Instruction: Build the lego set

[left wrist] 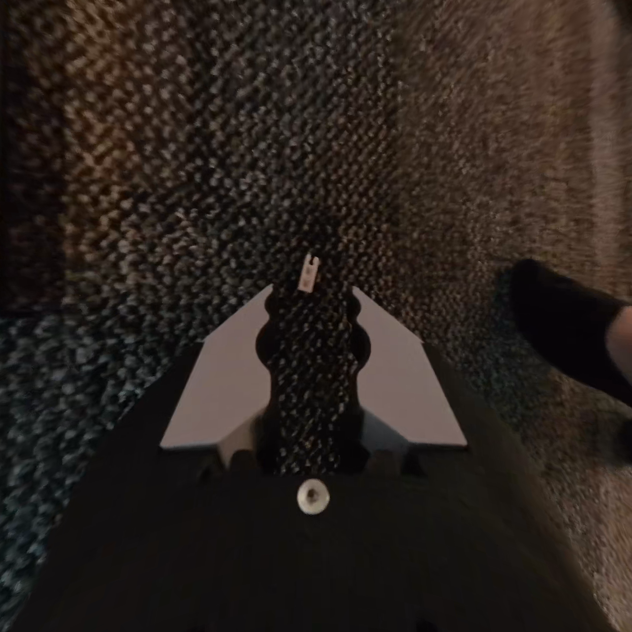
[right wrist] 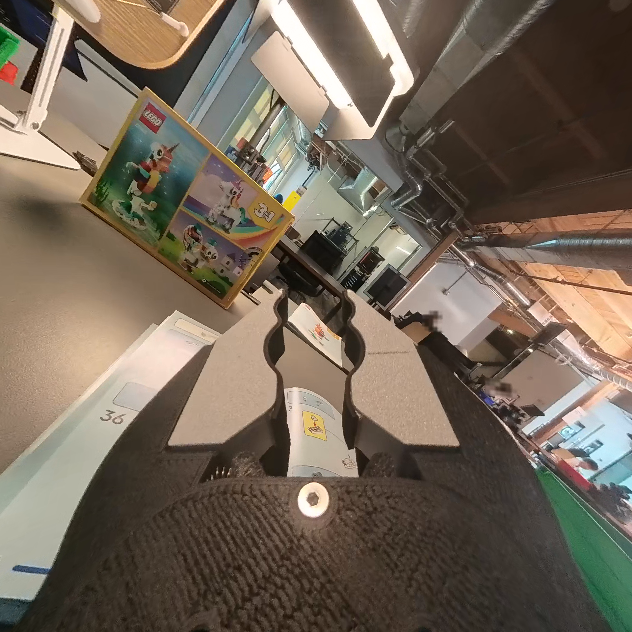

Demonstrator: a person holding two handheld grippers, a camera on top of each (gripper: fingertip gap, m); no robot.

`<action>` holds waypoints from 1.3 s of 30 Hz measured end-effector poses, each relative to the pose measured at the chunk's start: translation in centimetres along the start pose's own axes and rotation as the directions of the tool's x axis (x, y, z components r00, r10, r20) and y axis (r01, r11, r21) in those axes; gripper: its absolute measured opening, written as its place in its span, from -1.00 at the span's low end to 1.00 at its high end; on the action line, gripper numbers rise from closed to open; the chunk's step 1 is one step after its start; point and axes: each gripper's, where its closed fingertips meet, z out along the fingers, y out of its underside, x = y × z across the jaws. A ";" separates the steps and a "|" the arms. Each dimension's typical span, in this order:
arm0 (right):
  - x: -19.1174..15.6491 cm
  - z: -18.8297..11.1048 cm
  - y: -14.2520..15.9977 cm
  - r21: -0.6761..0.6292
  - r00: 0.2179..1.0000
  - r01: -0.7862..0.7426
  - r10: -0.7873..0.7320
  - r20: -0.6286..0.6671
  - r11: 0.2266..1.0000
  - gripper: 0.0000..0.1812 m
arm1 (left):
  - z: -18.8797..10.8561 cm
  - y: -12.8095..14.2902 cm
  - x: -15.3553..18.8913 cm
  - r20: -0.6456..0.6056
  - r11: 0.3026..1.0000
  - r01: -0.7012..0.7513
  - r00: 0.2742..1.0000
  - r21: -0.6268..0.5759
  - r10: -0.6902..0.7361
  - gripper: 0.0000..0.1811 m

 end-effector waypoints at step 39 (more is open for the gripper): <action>-4.0 -2.0 -4.4 0.196 0.967 -0.141 0.092 0.240 0.970 -0.70 | -47.5 -0.7 -9.0 0.576 0.961 0.125 0.778 0.249 -0.250 -0.92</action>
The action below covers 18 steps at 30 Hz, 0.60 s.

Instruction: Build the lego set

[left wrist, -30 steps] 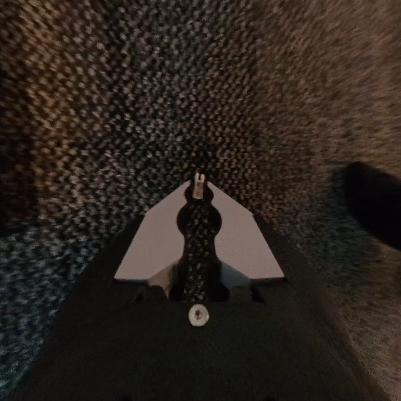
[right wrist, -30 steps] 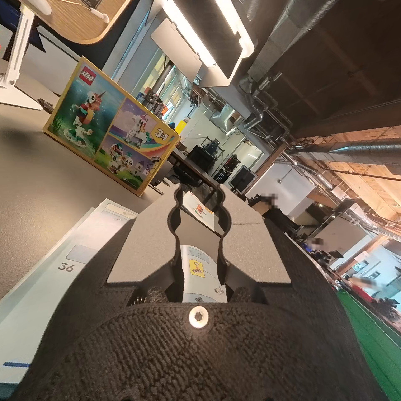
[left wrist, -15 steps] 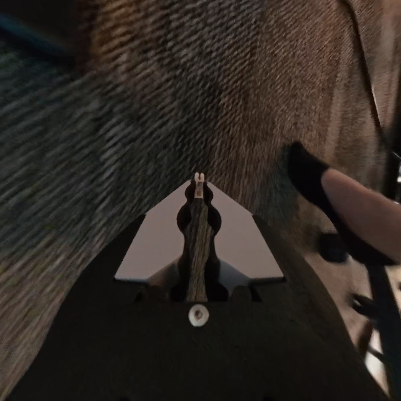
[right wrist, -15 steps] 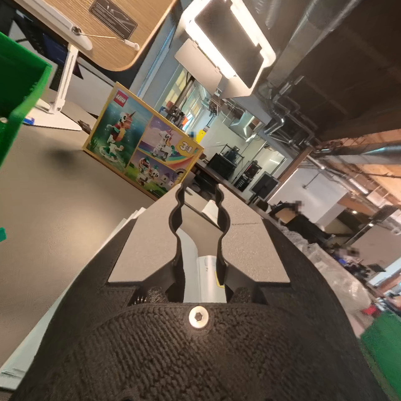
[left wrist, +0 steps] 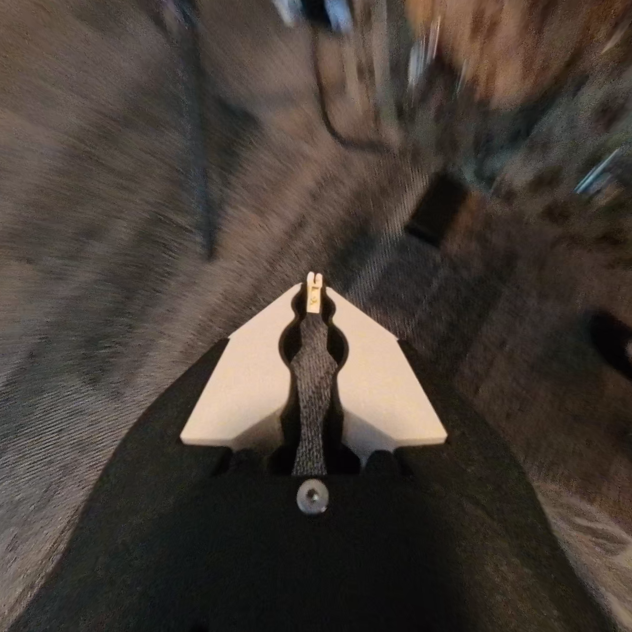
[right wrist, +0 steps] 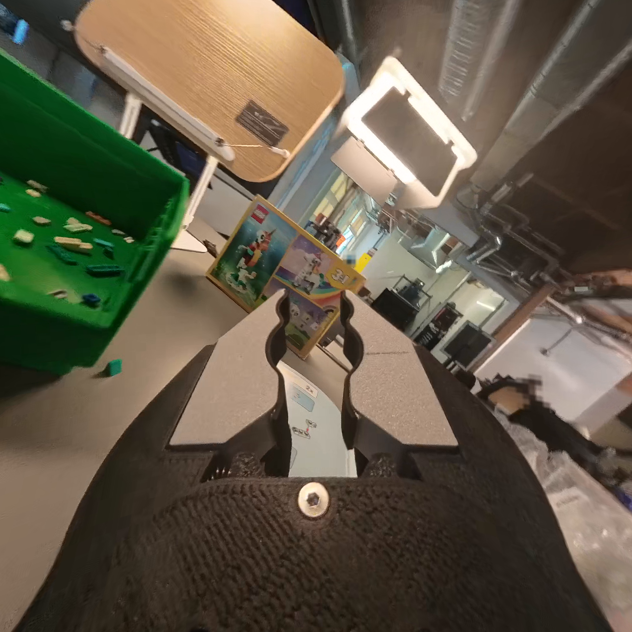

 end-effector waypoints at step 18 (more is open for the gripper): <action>-2.5 -6.2 -5.2 0.143 0.950 -0.265 0.232 0.209 0.954 -0.68 | -51.2 -21.6 18.2 0.192 0.396 -0.243 0.968 0.886 0.164 -0.92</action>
